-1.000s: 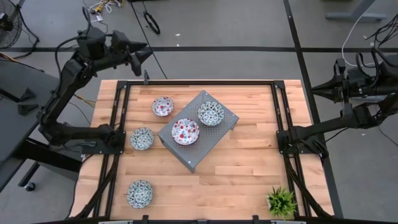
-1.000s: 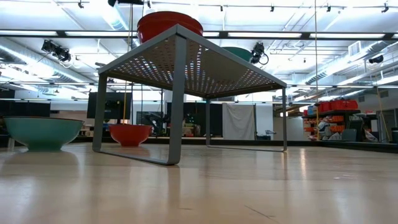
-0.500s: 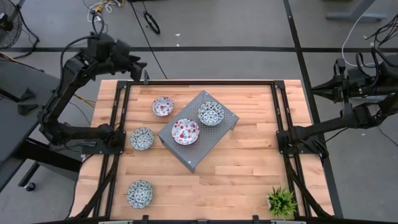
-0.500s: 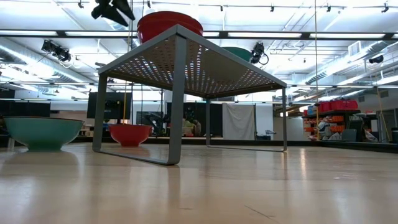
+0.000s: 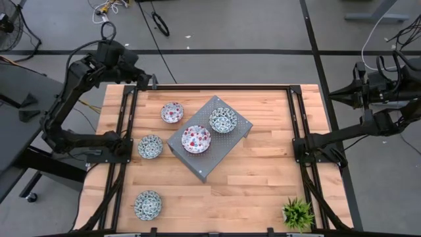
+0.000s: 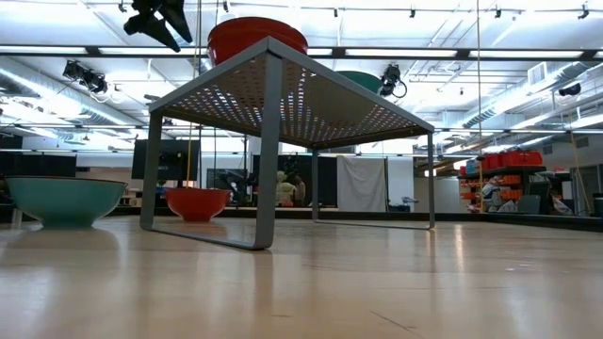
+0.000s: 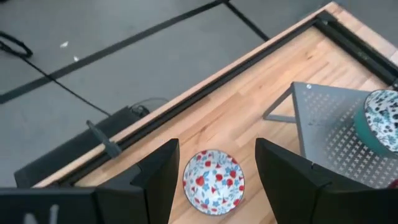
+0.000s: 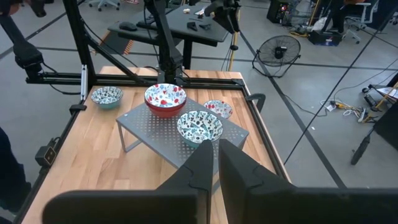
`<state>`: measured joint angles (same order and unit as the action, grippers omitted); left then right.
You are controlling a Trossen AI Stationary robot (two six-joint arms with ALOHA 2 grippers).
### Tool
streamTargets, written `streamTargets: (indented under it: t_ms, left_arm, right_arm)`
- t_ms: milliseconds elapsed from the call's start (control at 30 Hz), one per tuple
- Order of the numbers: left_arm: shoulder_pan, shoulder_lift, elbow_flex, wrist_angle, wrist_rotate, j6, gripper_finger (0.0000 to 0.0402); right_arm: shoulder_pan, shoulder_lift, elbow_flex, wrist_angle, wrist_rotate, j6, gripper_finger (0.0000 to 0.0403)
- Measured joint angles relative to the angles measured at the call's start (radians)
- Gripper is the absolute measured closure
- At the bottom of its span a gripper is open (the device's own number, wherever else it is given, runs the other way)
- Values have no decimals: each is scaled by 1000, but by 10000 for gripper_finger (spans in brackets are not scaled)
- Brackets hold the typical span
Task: Pick & Place Mini bowls
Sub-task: Stack the bottom blue patterned bowl on top of the blue patterned bowl on the shelf
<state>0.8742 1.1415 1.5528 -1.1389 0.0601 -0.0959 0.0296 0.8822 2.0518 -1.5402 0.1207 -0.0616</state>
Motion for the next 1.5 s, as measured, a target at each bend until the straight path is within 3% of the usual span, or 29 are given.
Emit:
streamTargets:
  t_ms: [300,700,1500]
  left_arm:
    - [-1,75,0,-70,15,-2,186]
    - [-13,58,0,-157,22,29,186]
    - [-309,21,0,-325,25,30,186]
  right_arm:
    - [0,0,0,0,0,0,376]
    - [0,0,0,0,0,0,376]
    - [0,0,0,0,0,0,376]
